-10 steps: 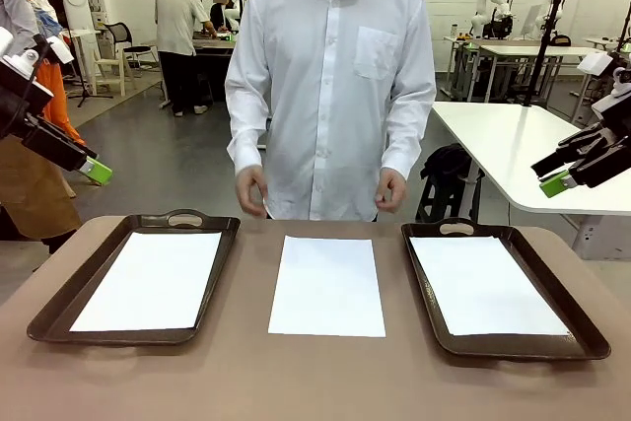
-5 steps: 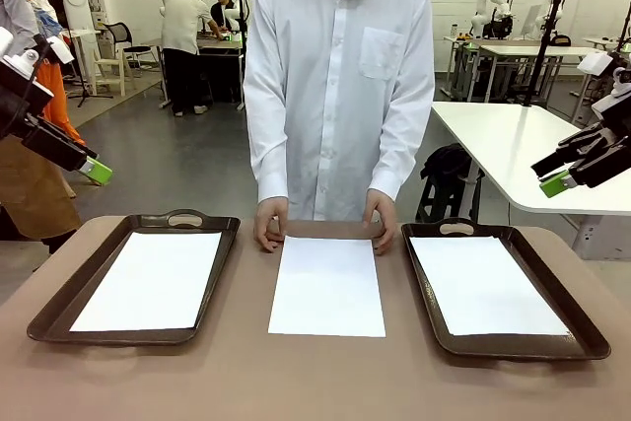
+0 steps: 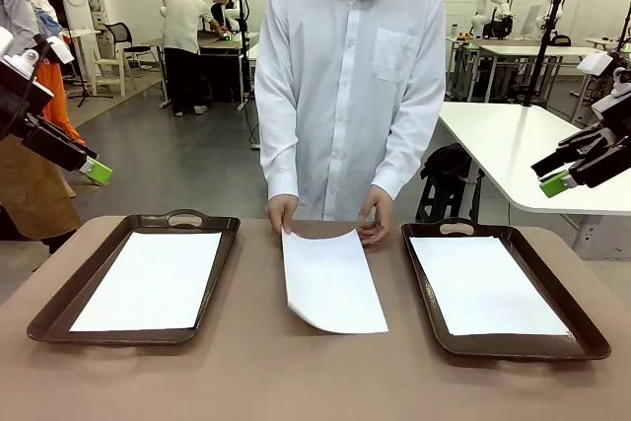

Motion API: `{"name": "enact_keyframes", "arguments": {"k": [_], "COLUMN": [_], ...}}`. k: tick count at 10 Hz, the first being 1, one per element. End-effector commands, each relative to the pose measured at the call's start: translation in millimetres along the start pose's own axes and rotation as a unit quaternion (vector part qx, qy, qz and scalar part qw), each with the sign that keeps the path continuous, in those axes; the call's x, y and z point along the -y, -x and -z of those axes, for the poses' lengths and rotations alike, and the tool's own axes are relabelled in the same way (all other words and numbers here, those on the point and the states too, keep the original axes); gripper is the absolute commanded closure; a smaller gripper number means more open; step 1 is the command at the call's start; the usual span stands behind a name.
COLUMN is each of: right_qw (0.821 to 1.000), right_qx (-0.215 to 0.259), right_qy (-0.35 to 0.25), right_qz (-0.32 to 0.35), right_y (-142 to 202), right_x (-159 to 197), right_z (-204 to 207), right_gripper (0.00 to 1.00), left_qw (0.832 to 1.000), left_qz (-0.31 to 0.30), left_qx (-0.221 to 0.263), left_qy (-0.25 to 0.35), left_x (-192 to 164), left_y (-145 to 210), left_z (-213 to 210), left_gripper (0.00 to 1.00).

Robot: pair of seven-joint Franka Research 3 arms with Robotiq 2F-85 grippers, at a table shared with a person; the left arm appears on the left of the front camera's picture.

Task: Sort the A4 documents.
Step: Receive the A4 Paper.

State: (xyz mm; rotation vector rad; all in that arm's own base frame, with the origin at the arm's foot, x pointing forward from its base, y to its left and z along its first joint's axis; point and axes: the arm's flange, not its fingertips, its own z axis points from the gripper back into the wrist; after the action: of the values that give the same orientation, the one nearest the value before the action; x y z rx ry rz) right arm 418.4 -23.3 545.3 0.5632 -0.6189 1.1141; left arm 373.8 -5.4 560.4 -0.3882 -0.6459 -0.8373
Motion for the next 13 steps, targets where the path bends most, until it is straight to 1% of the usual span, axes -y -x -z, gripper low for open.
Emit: {"name": "enact_keyframes", "arguments": {"k": [1, 13], "right_qw": [1.000, 1.000], "right_qx": [-0.004, -0.004], "right_qy": [0.002, 0.002], "right_qz": [-0.002, -0.002], "right_y": [-0.7, -0.7], "right_x": [-0.3, -0.3], "right_z": [1.2, 1.2], "right_gripper": [0.00, 0.00], "left_qw": [1.000, 1.000], "left_qz": [-0.001, -0.001], "left_qx": [0.005, 0.005], "left_qy": [0.005, 0.005], "left_x": [-0.6, -0.6], "left_y": [-0.4, -0.4], "left_z": [0.8, 0.8], "left_gripper": [0.00, 0.00]}}
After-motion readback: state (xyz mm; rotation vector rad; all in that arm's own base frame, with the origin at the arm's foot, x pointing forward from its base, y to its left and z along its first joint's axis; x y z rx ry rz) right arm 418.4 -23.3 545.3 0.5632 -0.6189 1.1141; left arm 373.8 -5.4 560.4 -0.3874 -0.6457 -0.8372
